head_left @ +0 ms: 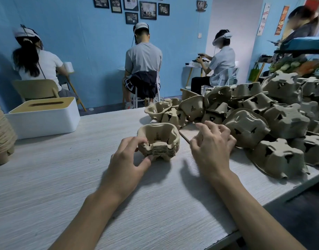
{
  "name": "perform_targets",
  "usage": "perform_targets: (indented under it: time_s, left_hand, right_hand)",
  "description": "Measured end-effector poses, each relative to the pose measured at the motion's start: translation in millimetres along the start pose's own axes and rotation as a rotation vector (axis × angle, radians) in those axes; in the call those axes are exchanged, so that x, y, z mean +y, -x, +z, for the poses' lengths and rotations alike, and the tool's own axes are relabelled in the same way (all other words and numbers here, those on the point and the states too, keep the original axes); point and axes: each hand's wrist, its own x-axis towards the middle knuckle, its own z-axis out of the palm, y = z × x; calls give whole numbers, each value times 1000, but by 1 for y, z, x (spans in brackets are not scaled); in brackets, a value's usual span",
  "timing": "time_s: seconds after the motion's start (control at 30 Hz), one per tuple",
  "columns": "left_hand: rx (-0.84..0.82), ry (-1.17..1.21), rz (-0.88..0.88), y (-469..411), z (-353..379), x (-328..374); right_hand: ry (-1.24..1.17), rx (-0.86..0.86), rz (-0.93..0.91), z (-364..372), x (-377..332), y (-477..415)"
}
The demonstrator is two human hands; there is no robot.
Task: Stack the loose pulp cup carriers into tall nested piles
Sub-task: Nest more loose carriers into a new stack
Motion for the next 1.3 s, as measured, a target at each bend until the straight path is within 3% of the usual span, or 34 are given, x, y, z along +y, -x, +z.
perform_targets:
  time_s: [0.23,0.37,0.6,0.8,0.97,1.13,1.3]
  left_hand:
    - [-4,-3,3,1,-2,2]
    - [11,-2,-2,1,-4,4]
    - [34,-37,-10,2,-6,6]
    - [63,-57,-12,1,-8,6]
    - [62,-51,-10,2,-8,5]
    - [58,-41,-20,2,-8,5]
    - [58,-35,-16,2,-9,5]
  right_hand:
    - [164,-58,103,0,4,1]
    - [144,-61,161,-1,6,0]
    - [-135,-66,-3,2,1,1]
    - [-103,-165,48,3,6,1]
    - [-283,-16,-73,4,1,0]
    - [-130,-87,-12,8,7,-1]
    - [-123,-141,-79,10,8,-6]
